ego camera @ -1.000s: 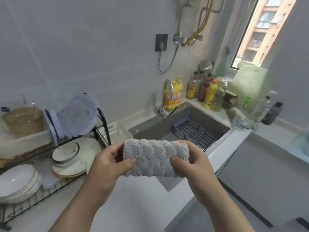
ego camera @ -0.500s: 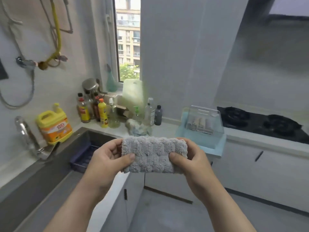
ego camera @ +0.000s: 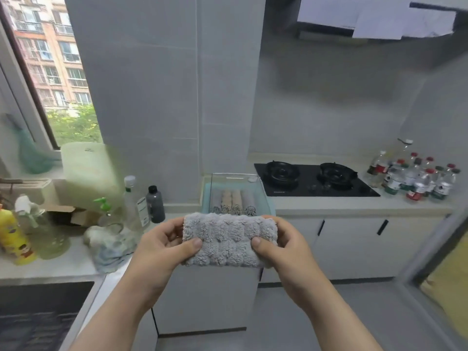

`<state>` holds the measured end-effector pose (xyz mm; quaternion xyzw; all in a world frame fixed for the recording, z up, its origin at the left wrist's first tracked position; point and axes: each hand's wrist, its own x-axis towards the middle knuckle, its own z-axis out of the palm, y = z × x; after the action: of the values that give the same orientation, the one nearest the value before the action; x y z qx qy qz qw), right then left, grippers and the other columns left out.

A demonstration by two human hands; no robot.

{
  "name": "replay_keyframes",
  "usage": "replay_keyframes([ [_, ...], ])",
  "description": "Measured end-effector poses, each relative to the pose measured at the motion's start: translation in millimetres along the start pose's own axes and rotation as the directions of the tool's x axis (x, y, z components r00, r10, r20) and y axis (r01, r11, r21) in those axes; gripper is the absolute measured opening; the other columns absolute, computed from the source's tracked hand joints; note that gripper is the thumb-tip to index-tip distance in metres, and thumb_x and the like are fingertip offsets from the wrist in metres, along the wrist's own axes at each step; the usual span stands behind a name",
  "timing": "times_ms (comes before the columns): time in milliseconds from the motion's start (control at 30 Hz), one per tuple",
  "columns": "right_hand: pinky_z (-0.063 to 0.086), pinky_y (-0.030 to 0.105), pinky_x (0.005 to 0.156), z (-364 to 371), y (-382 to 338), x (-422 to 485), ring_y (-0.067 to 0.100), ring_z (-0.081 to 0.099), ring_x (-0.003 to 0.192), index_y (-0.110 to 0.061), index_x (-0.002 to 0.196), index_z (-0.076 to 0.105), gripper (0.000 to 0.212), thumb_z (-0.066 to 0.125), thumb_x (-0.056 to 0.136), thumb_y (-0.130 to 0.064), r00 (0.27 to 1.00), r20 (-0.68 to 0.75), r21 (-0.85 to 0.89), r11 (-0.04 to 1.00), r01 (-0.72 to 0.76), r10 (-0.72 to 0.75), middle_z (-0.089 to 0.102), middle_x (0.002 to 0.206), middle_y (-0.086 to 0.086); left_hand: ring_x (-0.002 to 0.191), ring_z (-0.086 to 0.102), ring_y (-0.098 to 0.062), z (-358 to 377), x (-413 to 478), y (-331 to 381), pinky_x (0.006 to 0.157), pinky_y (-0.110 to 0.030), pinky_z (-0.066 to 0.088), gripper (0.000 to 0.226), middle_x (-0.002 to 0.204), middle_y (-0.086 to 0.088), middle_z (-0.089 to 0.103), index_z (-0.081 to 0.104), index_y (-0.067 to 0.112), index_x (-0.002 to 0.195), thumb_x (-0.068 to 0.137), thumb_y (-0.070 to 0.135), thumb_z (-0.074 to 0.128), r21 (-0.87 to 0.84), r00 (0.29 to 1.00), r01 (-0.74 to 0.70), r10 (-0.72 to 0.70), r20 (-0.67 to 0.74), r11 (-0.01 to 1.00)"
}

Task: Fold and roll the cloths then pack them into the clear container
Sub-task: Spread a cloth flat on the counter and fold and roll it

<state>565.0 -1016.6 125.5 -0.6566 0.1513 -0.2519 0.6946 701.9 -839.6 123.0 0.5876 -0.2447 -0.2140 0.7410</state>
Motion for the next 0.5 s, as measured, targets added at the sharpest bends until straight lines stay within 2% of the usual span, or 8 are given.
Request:
replay_keyframes([
  [67,0.054,0.031,0.070,1,5,34,0.021,0.065,0.087,-0.016,0.106,0.067,0.041,0.075,0.066,-0.021,1.000,-0.019,-0.014,1.000,-0.001,0.001,0.071,0.100,0.010,0.089,0.064,-0.026,-5,40,-2,0.082,-0.040,0.050,0.052,0.103,-0.016,0.072,0.075,0.026,0.099,0.048,0.028,0.082,-0.005,1.000,0.008,-0.008,0.014,1.000],
  [133,0.055,0.037,0.077,1,9,68,0.025,0.066,0.092,-0.014,0.107,0.067,0.039,0.074,0.069,-0.019,0.999,-0.043,-0.026,1.000,-0.009,0.008,0.071,0.104,0.012,0.090,0.064,-0.029,-10,78,-5,0.084,-0.044,0.050,0.052,0.103,-0.018,0.072,0.075,0.025,0.099,0.047,0.028,0.082,-0.016,0.999,0.020,-0.019,0.028,1.000],
  [200,0.054,0.030,0.073,-1,12,98,0.021,0.067,0.091,-0.014,0.107,0.066,0.037,0.071,0.071,-0.015,0.997,-0.076,-0.026,1.000,-0.016,0.014,0.072,0.100,0.009,0.092,0.064,-0.032,-12,114,-7,0.088,-0.051,0.046,0.054,0.103,-0.016,0.072,0.075,0.023,0.100,0.047,0.027,0.082,-0.023,0.998,0.033,-0.031,0.052,0.999],
  [267,0.053,0.027,0.072,-2,15,126,0.020,0.069,0.091,-0.018,0.106,0.068,0.035,0.070,0.071,-0.015,0.995,-0.094,-0.026,0.999,-0.021,0.019,0.073,0.099,0.006,0.093,0.065,-0.031,-14,148,-13,0.091,-0.051,0.046,0.060,0.103,-0.015,0.072,0.073,0.016,0.105,0.047,0.028,0.083,-0.008,0.997,0.042,-0.042,0.069,0.999],
  [433,0.056,0.043,0.086,-16,27,178,0.029,0.068,0.101,-0.018,0.109,0.067,0.037,0.071,0.073,-0.015,0.990,-0.131,-0.028,0.998,-0.050,0.046,0.072,0.106,0.011,0.101,0.067,-0.032,-8,208,-32,0.096,-0.048,0.048,0.065,0.106,-0.012,0.073,0.069,0.013,0.109,0.047,0.029,0.082,0.002,0.993,0.070,-0.070,0.091,0.998],
  [500,0.057,0.040,0.082,-26,34,198,0.026,0.069,0.097,-0.018,0.109,0.067,0.037,0.071,0.072,-0.016,0.991,-0.128,-0.064,0.997,-0.051,0.043,0.072,0.104,0.008,0.102,0.067,-0.032,-3,227,-41,0.096,-0.049,0.047,0.066,0.106,-0.011,0.073,0.069,0.013,0.110,0.047,0.029,0.082,0.018,0.991,0.080,-0.081,0.109,0.997],
])
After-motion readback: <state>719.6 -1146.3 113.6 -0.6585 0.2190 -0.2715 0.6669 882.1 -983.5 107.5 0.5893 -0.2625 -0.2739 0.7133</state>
